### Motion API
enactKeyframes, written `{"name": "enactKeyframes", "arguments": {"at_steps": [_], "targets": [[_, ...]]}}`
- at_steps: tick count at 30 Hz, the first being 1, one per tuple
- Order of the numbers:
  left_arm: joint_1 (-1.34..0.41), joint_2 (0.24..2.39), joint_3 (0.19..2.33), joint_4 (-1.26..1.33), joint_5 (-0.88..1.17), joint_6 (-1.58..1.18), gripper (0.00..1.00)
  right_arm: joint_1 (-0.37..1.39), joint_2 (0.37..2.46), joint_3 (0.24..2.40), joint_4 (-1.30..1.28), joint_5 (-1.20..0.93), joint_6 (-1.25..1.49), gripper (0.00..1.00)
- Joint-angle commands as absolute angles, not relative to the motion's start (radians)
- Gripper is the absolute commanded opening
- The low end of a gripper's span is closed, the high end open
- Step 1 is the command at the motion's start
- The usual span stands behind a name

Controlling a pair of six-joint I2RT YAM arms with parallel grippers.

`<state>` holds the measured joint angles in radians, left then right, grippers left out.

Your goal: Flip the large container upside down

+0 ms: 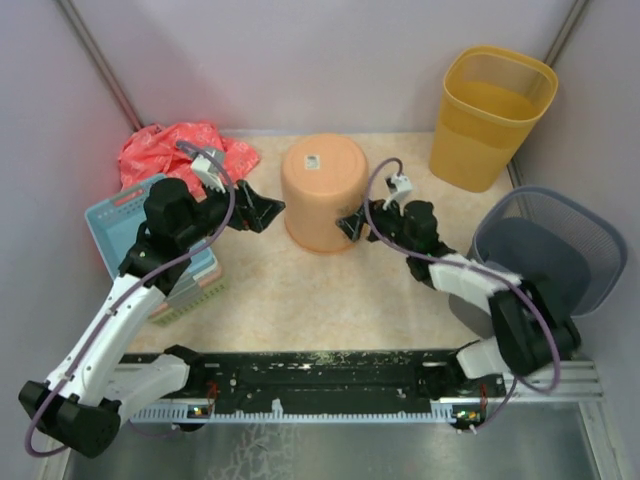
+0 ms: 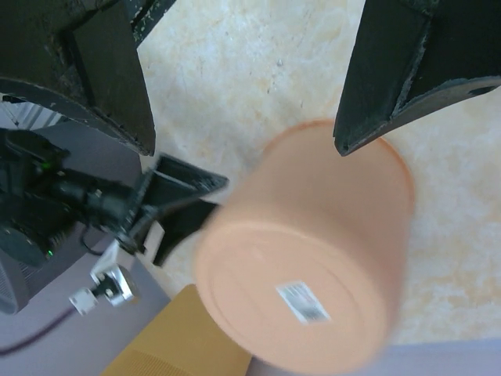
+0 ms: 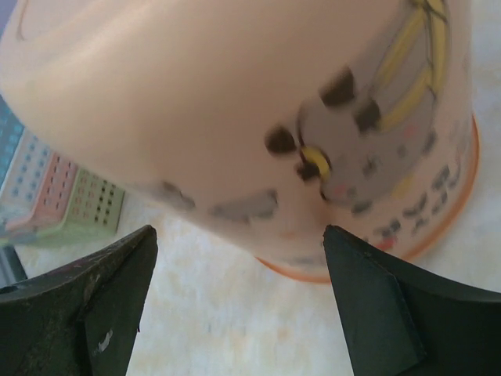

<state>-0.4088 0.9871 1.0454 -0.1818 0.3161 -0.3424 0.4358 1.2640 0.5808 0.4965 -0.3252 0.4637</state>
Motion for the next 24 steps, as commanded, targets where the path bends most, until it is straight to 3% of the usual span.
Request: {"name": "enactKeyframes", "arguments": {"at_steps": [1, 4, 7, 10, 13, 19, 24], "targets": [[-0.408, 0.975, 0.973, -0.209, 0.260, -0.406, 1.00, 0.504, 1.599, 0.849, 0.910, -0.296, 0.530, 0.87], [-0.408, 0.962, 0.997, -0.250, 0.240, -0.409, 0.99, 0.521, 1.767, 1.068, 0.771, -0.350, 0.577, 0.88], [-0.407, 0.942, 1.010, -0.295, 0.190, -0.380, 0.99, 0.520, 1.761, 1.080, 0.737, -0.332, 0.561, 0.88], [-0.407, 0.920, 0.988, -0.278, 0.162, -0.357, 1.00, 0.511, 1.624, 1.008, 0.664, -0.266, 0.462, 0.89], [-0.407, 0.933, 0.971, -0.223, 0.176, -0.351, 1.00, 0.503, 1.466, 1.004, 0.446, -0.182, 0.324, 0.97], [-0.426, 1.017, 0.963, -0.068, 0.289, -0.329, 1.00, 0.452, 1.227, 1.142, -0.110, 0.118, 0.193, 0.99], [-0.521, 1.096, 0.930, -0.003, 0.262, -0.313, 0.99, 0.411, 1.108, 1.327, -0.487, 0.237, 0.174, 0.99]]}}
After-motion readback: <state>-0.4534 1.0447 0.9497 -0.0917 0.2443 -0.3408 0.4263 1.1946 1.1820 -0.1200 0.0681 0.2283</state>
